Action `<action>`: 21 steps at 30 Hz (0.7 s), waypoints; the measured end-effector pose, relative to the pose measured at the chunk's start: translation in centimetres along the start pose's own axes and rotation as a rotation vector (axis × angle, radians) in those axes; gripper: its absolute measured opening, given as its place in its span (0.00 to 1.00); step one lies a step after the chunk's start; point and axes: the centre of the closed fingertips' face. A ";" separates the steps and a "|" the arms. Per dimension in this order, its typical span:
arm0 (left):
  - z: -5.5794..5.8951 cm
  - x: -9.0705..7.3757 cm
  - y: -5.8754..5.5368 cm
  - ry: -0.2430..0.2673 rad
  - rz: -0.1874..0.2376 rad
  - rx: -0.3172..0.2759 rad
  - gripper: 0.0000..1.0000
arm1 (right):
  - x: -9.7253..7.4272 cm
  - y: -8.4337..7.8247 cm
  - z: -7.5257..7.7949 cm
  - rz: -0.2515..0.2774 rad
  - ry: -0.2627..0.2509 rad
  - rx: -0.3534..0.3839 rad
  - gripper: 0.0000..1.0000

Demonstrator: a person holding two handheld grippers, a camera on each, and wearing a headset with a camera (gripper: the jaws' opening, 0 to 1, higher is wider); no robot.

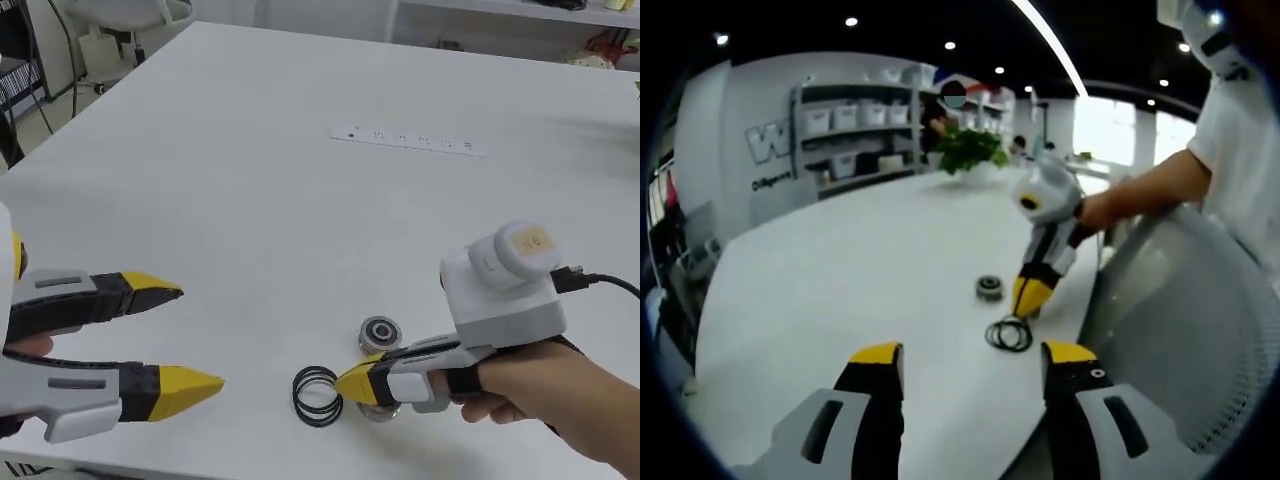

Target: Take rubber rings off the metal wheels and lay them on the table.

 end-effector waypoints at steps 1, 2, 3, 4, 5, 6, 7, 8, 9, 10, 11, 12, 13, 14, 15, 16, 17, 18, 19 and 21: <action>0.0 0.0 0.0 0.000 0.001 0.000 0.56 | 0.0 0.0 0.0 -0.004 -0.005 -0.011 0.00; -0.1 0.0 0.0 0.000 0.001 0.001 0.56 | -0.1 0.0 0.0 -0.008 -0.007 -0.015 0.00; -0.1 0.1 0.0 0.001 0.000 0.000 0.56 | -0.1 0.0 0.0 -0.013 -0.011 -0.024 0.00; -0.1 0.1 0.0 0.001 -0.001 0.000 0.56 | -0.1 -0.1 0.0 -0.017 -0.014 -0.031 0.00; -0.1 0.1 0.0 0.000 -0.002 0.000 0.56 | -0.1 -0.1 0.0 -0.020 -0.016 -0.037 0.00; 0.0 0.2 -0.1 -0.002 -0.003 0.001 0.56 | -0.1 0.0 0.0 -0.023 -0.020 -0.046 0.00; 0.0 0.2 -0.1 -0.003 -0.004 0.002 0.56 | -0.1 0.0 0.1 -0.024 -0.023 -0.052 0.00; 0.1 0.2 -0.2 -0.004 -0.006 0.002 0.56 | -0.1 0.0 0.2 -0.025 -0.030 -0.062 0.01; 0.1 0.2 -0.2 -0.005 -0.007 0.003 0.56 | -0.1 0.0 0.2 -0.028 -0.034 -0.067 0.02; 0.1 0.3 -0.2 -0.006 -0.008 0.006 0.56 | -0.1 0.0 0.2 -0.030 -0.034 -0.069 0.02; 0.1 0.3 -0.2 -0.006 -0.009 0.006 0.56 | -0.1 0.0 0.3 -0.030 -0.035 -0.070 0.02; 0.1 0.3 -0.3 -0.006 -0.011 0.007 0.56 | -0.1 0.0 0.2 -0.031 -0.035 -0.073 0.02; 0.2 0.2 -0.3 -0.006 -0.011 0.008 0.56 | -0.1 0.0 0.2 -0.032 -0.036 -0.075 0.02; 0.2 0.2 -0.3 -0.006 -0.011 0.009 0.56 | -0.1 0.0 0.3 -0.034 -0.039 -0.079 0.02; 0.1 0.2 -0.3 -0.005 -0.011 0.009 0.56 | -0.1 0.0 0.3 -0.035 -0.040 -0.080 0.02; 0.1 0.2 -0.3 -0.004 -0.010 0.008 0.56 | -0.1 0.0 0.3 -0.036 -0.040 -0.082 0.03; 0.1 0.2 -0.3 -0.003 -0.009 0.008 0.56 | -0.1 0.0 0.3 -0.035 -0.041 -0.083 0.03; 0.1 0.2 -0.3 -0.001 -0.009 0.007 0.56 | -0.1 0.0 0.3 -0.035 -0.043 -0.084 0.03; 0.0 0.2 -0.3 -0.001 -0.009 0.008 0.56 | -0.2 0.1 0.3 -0.035 -0.045 -0.084 0.03; 0.0 0.1 -0.3 0.002 -0.008 0.008 0.56 | -0.2 0.1 0.3 -0.035 -0.049 -0.087 0.04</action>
Point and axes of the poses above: the centre of the closed fingertips' face, and the gripper's own axes: x roughly forward along the fingers, z roughly to its right, y roughly out of its top, and after that the axes turned 11 degrees about y, right-handed
